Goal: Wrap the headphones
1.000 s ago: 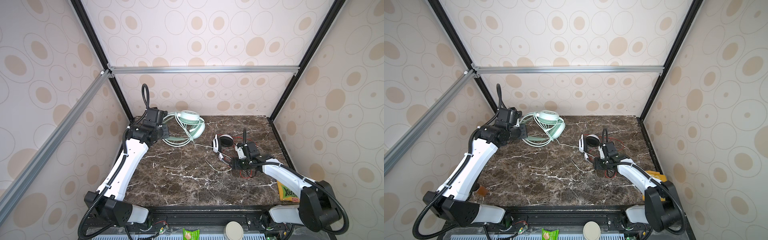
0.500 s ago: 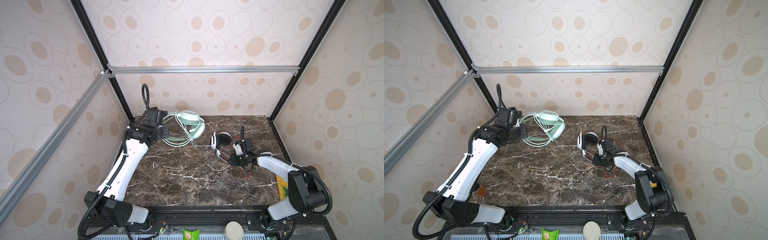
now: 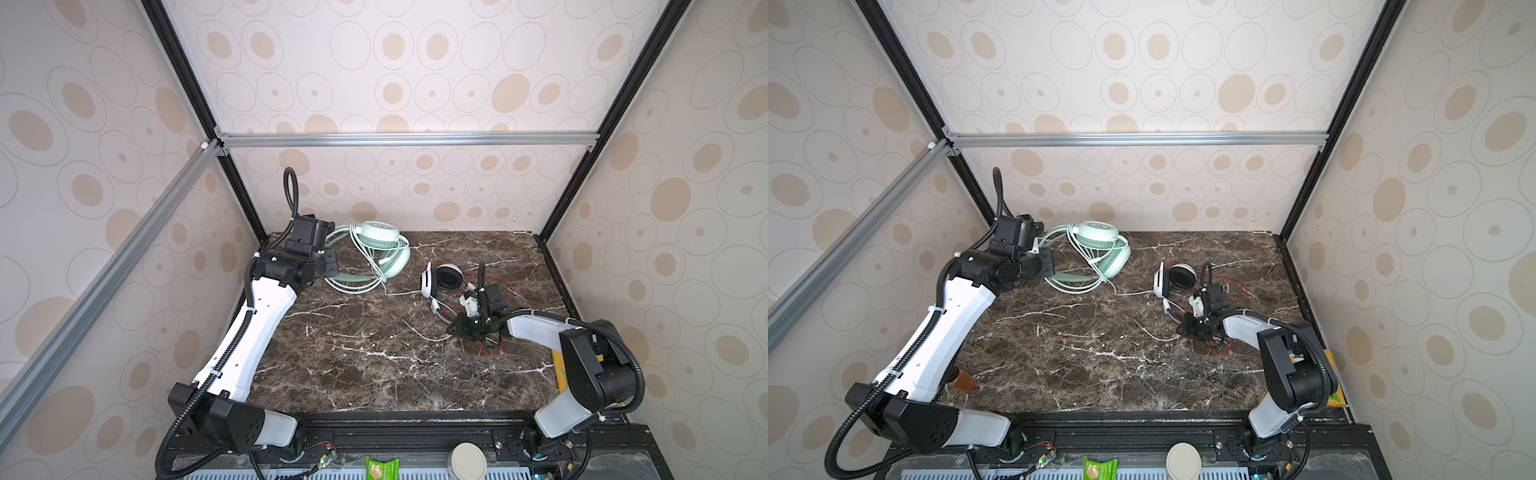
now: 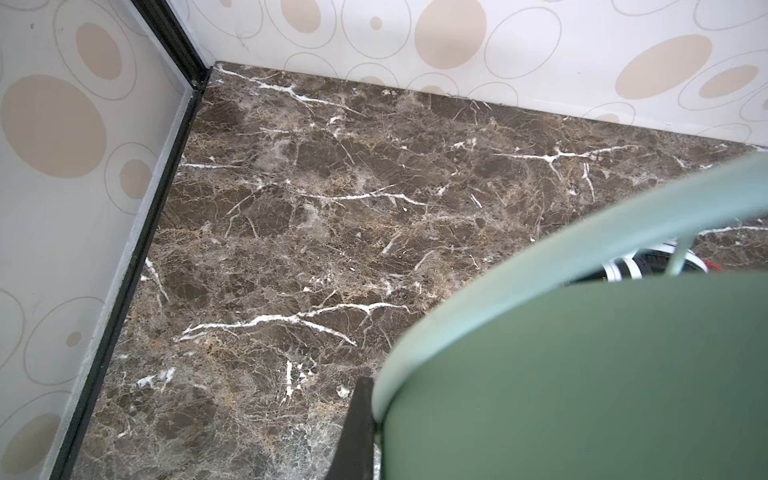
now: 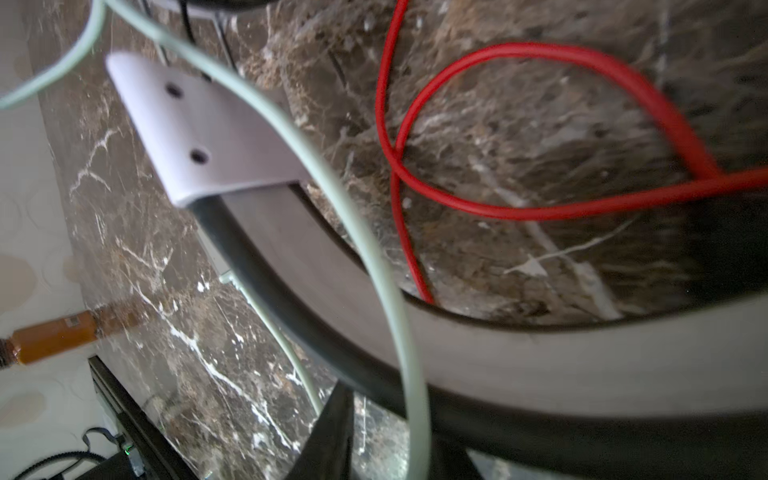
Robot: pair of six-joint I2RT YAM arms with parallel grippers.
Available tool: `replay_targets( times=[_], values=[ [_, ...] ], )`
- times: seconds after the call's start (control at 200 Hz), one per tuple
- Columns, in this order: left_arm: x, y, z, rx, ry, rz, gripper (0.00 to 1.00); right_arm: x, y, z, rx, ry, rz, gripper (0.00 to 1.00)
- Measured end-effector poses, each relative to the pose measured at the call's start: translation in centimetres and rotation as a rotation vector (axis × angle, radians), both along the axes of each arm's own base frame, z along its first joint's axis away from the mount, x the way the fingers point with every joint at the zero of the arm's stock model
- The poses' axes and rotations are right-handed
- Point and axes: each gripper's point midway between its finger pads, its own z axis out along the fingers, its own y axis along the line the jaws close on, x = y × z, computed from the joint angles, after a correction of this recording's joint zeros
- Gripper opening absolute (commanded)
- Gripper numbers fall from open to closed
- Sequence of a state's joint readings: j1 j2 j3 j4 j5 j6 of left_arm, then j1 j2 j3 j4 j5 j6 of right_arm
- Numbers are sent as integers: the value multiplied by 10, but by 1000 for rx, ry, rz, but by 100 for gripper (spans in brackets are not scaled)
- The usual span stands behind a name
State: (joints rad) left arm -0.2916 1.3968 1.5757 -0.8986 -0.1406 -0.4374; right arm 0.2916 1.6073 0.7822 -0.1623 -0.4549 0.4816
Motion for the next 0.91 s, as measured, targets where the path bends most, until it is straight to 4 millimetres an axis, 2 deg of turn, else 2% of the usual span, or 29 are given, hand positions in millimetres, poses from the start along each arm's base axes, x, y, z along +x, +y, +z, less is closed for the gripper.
replay_targets(
  times=[0.025, 0.16, 0.25, 0.32, 0.445, 0.56, 0.745, 0.905],
  values=[
    [0, 0, 0, 0, 0, 0, 0, 0, 0, 0, 6, 5, -10, 0],
    [0, 0, 0, 1, 0, 1, 0, 2, 0, 9, -1, -35, -2, 0],
    [1, 2, 0, 2, -2, 6, 0, 0, -6, 31, -44, -111, 14, 0],
    [3, 4, 1, 7, -1, 12, 0, -4, -11, 58, -88, -205, 30, 0],
    [27, 9, 12, 14, -23, 41, 0, -16, -25, 107, -171, -375, 42, 0],
    [58, 20, 16, 9, -47, 89, 0, -32, -42, 131, -244, -457, 33, 0],
    [94, 46, -7, 4, -10, 179, 0, -58, -64, 146, -329, -497, 21, 0],
    [108, 66, -33, 0, 39, 245, 0, -75, -75, 156, -351, -525, 14, 0]
  ],
)
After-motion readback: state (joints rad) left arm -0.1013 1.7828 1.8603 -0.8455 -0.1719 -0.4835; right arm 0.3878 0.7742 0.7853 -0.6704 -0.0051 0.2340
